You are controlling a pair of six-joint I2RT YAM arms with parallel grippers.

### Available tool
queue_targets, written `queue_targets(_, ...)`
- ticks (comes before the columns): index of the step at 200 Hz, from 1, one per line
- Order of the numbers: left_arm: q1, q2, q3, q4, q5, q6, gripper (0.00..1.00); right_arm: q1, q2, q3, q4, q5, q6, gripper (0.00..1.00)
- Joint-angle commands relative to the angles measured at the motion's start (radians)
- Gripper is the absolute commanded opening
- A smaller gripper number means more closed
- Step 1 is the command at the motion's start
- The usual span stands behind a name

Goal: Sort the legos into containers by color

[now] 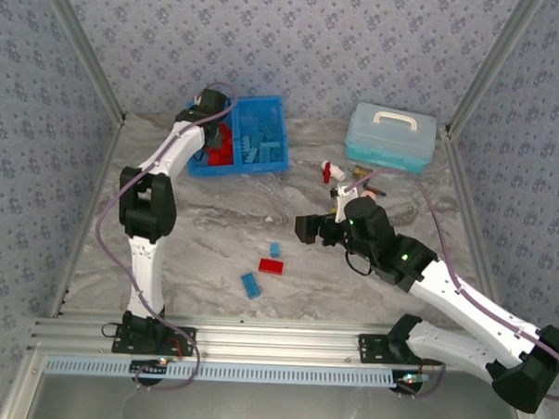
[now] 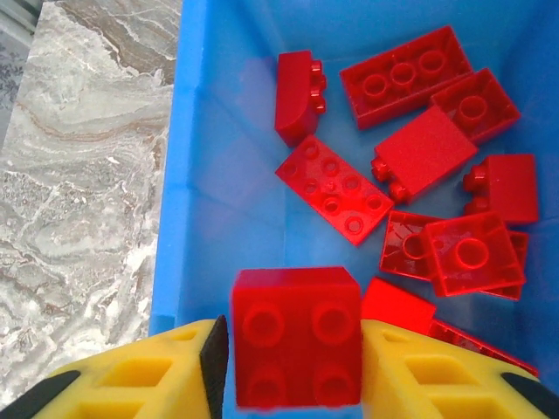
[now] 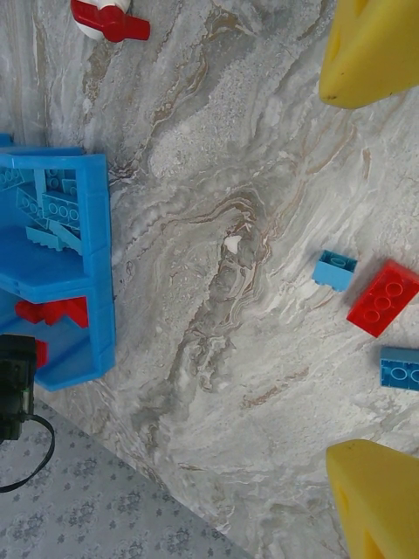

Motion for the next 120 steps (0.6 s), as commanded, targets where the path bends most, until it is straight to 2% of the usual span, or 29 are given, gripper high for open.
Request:
queue_targets(1, -0.013, -0.056, 0.005, -0.03, -0.002, 0.005, 0.46, 0.002, -0.004, -0.013, -0.007, 0.015, 0.02, 1.0)
queue_targets(40, -0.029, -0.184, -0.048, -0.004, 0.079, -0.034, 0.48, 0.002, 0.0, -0.02, 0.007, 0.005, 0.027, 1.0)
queue_targets(63, -0.07, -0.345, -0.226, 0.089, 0.168, -0.074, 0.49, 0.001, 0.001, -0.03, 0.011, 0.013, 0.036, 1.0)
queue_targets(96, -0.188, -0.591, -0.542, 0.249, 0.363, -0.113, 0.52, 0.001, 0.012, -0.037, 0.042, 0.015, 0.035, 1.0)
queue_targets(120, -0.305, -0.687, -0.71, 0.279, 0.405, -0.148, 0.58, -0.002, 0.027, -0.031, 0.063, 0.009, 0.026, 1.0)
